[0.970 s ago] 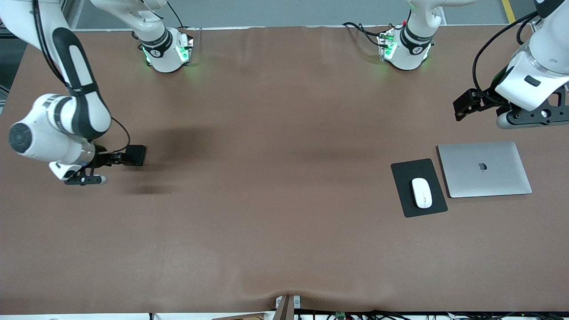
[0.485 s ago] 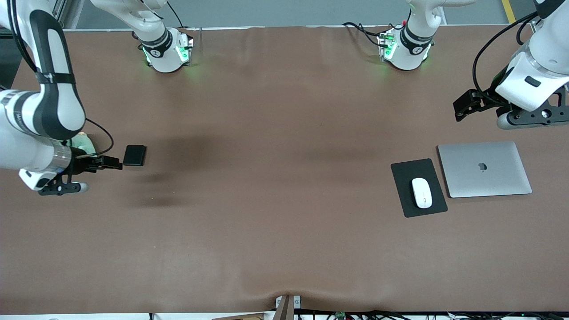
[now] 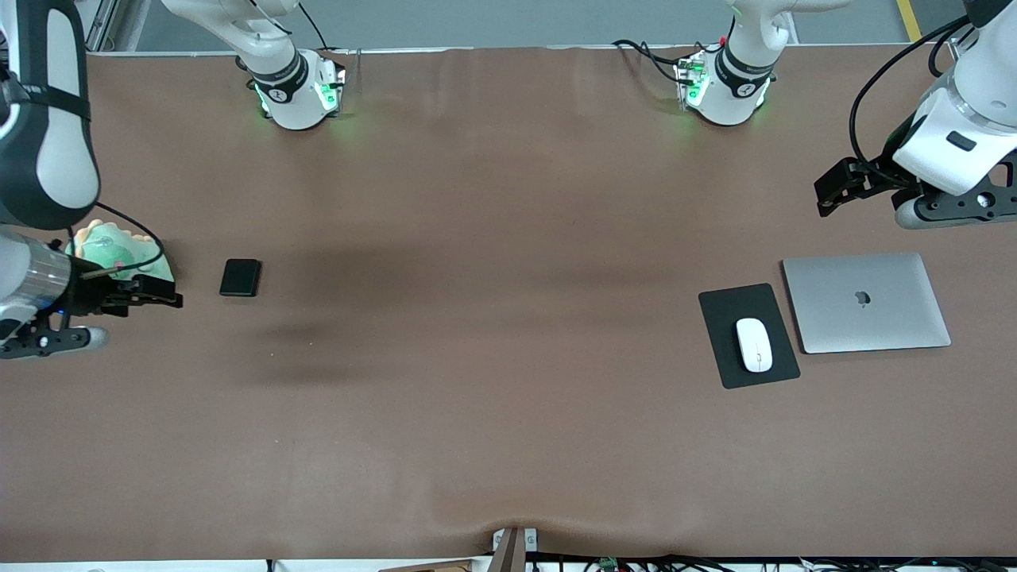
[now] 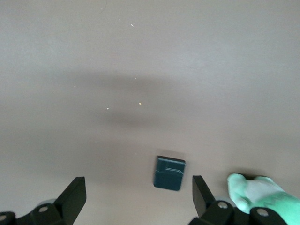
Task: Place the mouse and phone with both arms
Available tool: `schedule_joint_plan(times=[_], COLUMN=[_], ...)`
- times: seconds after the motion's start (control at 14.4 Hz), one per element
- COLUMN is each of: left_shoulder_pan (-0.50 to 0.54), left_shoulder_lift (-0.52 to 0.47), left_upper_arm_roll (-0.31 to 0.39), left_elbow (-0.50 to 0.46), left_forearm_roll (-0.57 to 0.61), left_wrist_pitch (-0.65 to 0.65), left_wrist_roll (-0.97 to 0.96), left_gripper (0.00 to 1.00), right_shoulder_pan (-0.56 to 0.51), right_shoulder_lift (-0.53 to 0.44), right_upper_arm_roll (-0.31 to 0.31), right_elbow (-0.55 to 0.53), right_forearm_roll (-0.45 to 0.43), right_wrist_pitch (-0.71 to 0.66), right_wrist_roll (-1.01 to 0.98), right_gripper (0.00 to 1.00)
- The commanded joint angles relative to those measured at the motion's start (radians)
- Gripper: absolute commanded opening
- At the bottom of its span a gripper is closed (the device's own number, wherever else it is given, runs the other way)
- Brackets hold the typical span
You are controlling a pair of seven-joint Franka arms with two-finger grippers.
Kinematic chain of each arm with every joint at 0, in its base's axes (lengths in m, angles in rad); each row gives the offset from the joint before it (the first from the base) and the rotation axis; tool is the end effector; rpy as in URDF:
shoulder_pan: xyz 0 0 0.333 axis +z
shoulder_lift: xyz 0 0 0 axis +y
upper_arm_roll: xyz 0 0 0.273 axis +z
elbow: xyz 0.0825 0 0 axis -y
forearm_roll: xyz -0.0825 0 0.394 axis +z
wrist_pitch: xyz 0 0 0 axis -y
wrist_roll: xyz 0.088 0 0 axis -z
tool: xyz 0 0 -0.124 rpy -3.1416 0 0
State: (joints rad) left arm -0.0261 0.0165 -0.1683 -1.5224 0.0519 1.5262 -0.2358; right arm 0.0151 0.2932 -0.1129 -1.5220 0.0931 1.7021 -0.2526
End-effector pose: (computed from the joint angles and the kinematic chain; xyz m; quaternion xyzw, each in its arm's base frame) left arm 0.5553 -0.1019 0.5748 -0.9994 -0.0217 0.0008 0.0253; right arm 0.6320 -0.0456 0.4233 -0.9956 -0.0700 0.0495 0.0386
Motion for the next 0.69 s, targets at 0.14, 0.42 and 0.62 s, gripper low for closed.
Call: schedule_joint_plan(times=[0.14, 0.42, 0.62], left_shoulder_pan=[-0.002, -0.003, -0.003], left_shoulder_lift=[-0.010, -0.013, -0.012], left_upper_arm_roll=[-0.007, -0.007, -0.025], left_elbow=[0.010, 0.011, 0.007], left_forearm_roll=[0.019, 0.016, 0.020], left_wrist_pitch=[-0.011, -0.009, 0.002], left_wrist_roll=[-0.014, -0.011, -0.011], left_gripper=[1.00, 1.00, 1.00], right_shoulder_pan=[-0.024, -0.021, -0.020], right_shoulder_lift=[0.018, 0.003, 0.003], right_upper_arm_roll=[0.051, 0.058, 0.050], right_elbow=[0.193, 0.236, 0.295], right_forearm_roll=[-0.079, -0.082, -0.087], right_wrist_pitch=[-0.140, -0.267, -0.353], right_wrist_roll=[-0.004, -0.007, -0.005], right_gripper=[1.00, 1.00, 1.00])
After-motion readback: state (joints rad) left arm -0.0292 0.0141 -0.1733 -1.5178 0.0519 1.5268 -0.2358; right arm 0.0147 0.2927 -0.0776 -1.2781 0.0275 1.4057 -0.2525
